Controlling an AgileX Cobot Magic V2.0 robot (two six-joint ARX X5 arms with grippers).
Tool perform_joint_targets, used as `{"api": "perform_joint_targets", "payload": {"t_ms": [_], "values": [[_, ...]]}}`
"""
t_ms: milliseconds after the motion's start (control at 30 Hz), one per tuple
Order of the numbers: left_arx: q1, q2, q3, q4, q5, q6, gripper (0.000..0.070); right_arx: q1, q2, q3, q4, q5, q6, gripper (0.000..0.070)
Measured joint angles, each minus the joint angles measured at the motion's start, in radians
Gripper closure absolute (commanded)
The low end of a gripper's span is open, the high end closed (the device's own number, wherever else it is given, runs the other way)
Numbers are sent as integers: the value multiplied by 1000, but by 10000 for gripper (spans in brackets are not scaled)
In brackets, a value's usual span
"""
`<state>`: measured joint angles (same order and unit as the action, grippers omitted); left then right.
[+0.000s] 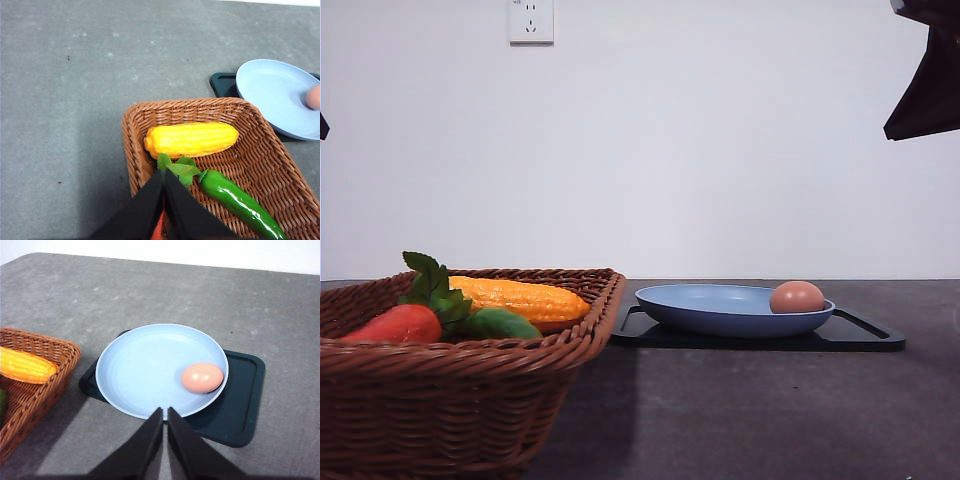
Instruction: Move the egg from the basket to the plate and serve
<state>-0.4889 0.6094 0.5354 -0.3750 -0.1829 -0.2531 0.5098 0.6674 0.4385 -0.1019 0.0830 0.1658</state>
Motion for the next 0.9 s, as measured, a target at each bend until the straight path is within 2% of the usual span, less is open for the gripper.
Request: {"api": "perform_joint_targets", "payload": {"t_ms": [433,567,700,900], "values": [[0,-12,0,-7,0,-2,700,0,0,0,0,0,1,700],[11,-130,0,-50,1,13,700,0,0,0,0,0,1,700],[77,-295,-6,-39,1,78,700,0,0,0,0,0,1,700],[244,-490,-116,38,1,137,700,0,0,0,0,0,1,700]]}}
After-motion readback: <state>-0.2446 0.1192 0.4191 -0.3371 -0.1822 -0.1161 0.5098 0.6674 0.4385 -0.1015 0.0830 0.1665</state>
